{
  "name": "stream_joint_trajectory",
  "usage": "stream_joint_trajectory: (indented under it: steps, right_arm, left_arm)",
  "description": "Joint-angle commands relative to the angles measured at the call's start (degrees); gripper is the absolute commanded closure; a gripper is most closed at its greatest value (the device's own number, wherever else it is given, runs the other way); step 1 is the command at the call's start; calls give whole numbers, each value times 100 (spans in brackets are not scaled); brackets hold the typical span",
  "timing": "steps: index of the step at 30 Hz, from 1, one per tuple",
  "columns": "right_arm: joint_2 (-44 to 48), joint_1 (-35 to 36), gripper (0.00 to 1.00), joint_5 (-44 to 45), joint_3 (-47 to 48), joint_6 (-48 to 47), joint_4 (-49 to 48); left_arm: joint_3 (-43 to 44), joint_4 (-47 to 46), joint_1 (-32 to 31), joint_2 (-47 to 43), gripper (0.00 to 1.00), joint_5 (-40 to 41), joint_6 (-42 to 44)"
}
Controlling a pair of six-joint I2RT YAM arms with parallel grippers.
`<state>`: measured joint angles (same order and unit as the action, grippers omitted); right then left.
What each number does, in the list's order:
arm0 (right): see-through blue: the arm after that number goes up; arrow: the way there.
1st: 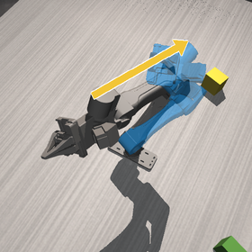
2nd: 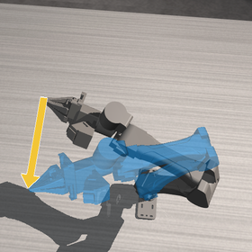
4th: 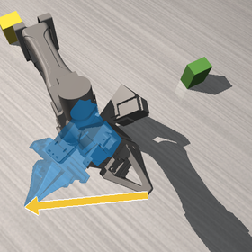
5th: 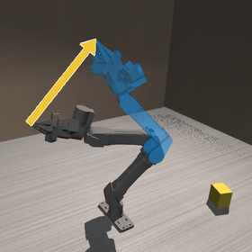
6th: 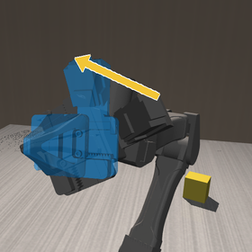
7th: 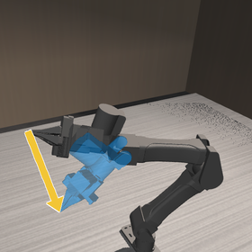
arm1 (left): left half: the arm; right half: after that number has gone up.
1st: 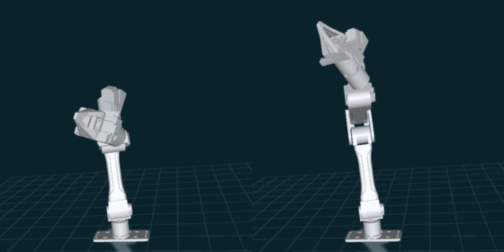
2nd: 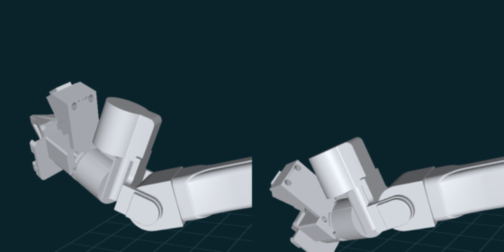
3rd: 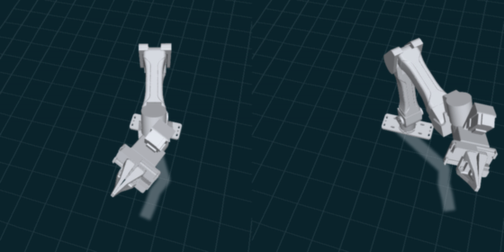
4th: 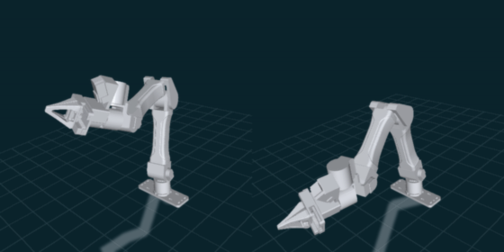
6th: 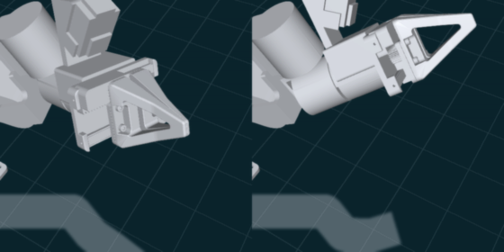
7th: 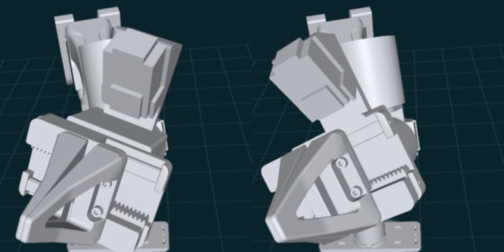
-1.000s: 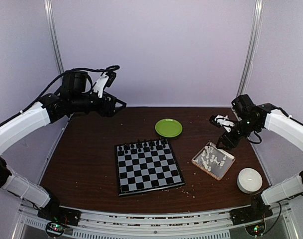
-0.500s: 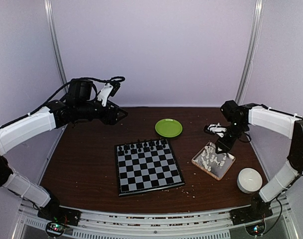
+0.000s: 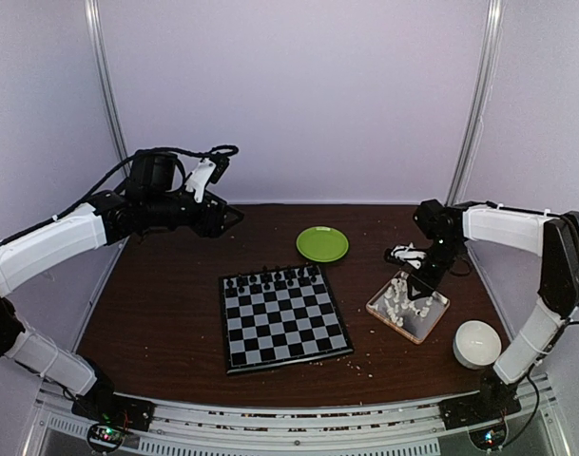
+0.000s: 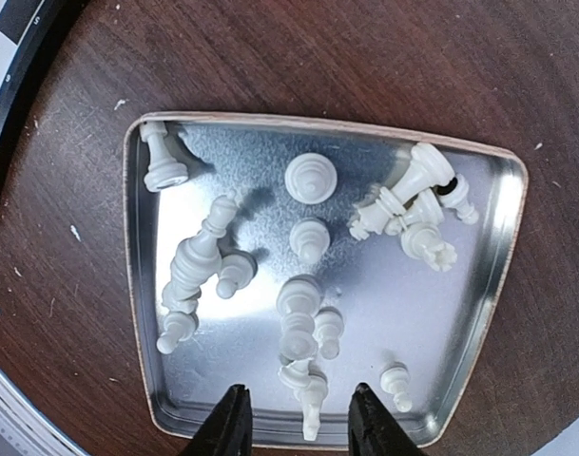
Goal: Set up the chess pieces on the board
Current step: Pick up the king from the storage box.
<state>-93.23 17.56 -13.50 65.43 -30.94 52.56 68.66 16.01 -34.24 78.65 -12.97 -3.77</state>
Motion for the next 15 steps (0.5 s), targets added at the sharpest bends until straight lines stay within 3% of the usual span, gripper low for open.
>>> stream_joint_trajectory:
  steps: [1, 15]
  right_arm:
    - [-218, 108, 66, -84, 172, 113, -39]
    - [-540, 245, 77, -8, 374, 158, 5]
  left_arm:
    - [130, -230, -20, -3, 37, -76, 59]
    - [152, -195, -21, -62, 37, -96, 112]
